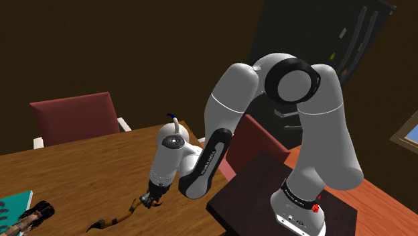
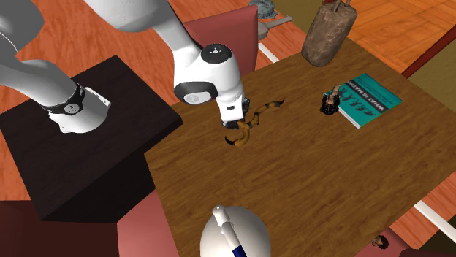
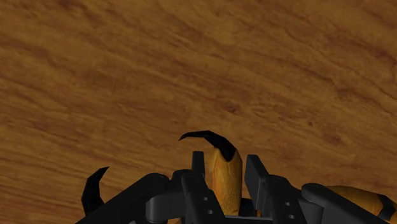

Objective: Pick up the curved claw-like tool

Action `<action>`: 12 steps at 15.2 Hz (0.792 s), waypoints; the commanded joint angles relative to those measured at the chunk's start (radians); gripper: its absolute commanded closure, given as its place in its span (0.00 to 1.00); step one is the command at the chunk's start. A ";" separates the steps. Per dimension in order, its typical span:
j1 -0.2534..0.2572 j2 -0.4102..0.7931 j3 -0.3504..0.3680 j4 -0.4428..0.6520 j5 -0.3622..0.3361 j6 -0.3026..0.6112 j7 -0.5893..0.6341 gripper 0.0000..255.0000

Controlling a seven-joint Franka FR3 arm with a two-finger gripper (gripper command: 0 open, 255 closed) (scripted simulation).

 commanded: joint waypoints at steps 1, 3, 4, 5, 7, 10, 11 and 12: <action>-0.005 -0.013 0.008 -0.004 0.002 -0.010 -0.002 1.00; -0.016 -0.041 0.022 -0.014 0.007 -0.029 -0.006 1.00; -0.022 -0.055 0.028 -0.019 0.010 -0.038 -0.008 1.00; -0.028 -0.069 0.035 -0.023 0.013 -0.048 -0.010 1.00; -0.040 -0.096 0.050 -0.032 0.021 -0.068 -0.016 1.00; -0.059 -0.136 0.072 -0.042 0.033 -0.099 -0.025 1.00; -0.066 -0.150 0.080 -0.046 0.038 -0.109 -0.029 1.00; -0.072 -0.163 0.087 -0.048 0.044 -0.120 -0.033 1.00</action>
